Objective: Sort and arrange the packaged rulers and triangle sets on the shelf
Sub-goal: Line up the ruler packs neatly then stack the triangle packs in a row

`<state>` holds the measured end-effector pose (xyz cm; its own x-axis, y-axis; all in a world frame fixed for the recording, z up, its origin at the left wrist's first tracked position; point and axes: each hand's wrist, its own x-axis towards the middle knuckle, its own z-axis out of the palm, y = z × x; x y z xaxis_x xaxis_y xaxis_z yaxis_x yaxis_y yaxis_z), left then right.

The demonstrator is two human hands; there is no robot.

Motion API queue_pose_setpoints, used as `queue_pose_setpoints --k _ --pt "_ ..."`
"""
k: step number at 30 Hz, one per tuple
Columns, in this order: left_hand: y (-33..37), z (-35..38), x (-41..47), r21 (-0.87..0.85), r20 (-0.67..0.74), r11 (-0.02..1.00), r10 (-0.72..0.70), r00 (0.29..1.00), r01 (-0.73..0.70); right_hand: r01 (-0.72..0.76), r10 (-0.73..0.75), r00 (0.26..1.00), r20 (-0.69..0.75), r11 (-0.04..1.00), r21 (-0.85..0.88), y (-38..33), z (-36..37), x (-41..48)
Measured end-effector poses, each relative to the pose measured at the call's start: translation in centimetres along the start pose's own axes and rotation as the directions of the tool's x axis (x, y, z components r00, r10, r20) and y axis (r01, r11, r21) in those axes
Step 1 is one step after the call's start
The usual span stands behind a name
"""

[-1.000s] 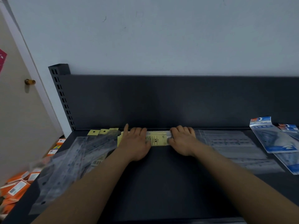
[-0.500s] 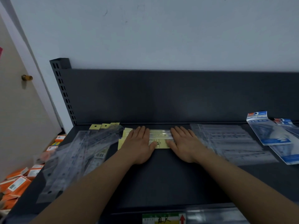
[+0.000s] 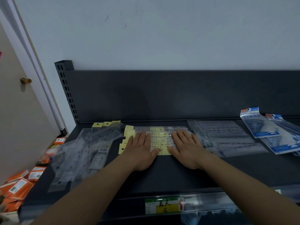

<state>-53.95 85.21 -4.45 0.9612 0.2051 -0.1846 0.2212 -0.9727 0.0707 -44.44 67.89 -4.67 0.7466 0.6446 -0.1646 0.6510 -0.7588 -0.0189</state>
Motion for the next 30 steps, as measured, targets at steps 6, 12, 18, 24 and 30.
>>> queue_pose_setpoints --k 6,12,18,24,30 --pt "0.4 0.3 -1.7 0.036 -0.017 0.999 0.027 0.999 -0.026 0.008 -0.008 0.999 0.038 1.0 -0.002 -0.1 -0.2 -1.7" --pt "0.4 0.6 -3.0 0.005 0.02 0.999 0.045 0.999 -0.045 0.019 -0.02 0.999 0.032 0.999 0.04 -0.1 0.2 -2.9" --pt "0.5 1.0 -4.3 -0.04 0.025 0.998 0.05 0.998 -0.049 0.016 -0.018 0.999 0.042 0.998 0.057 0.1 0.4 -4.2" --pt "0.4 1.0 -5.1 -0.107 -0.025 0.992 0.058 0.998 -0.061 0.016 -0.018 0.999 0.028 0.996 0.092 0.3 0.7 -4.9" --pt "-2.0 -1.7 -7.6 -0.238 -0.402 0.964 0.012 0.915 -0.117 0.086 -0.046 0.984 -0.173 0.969 0.231 -2.4 -2.4 -4.5"
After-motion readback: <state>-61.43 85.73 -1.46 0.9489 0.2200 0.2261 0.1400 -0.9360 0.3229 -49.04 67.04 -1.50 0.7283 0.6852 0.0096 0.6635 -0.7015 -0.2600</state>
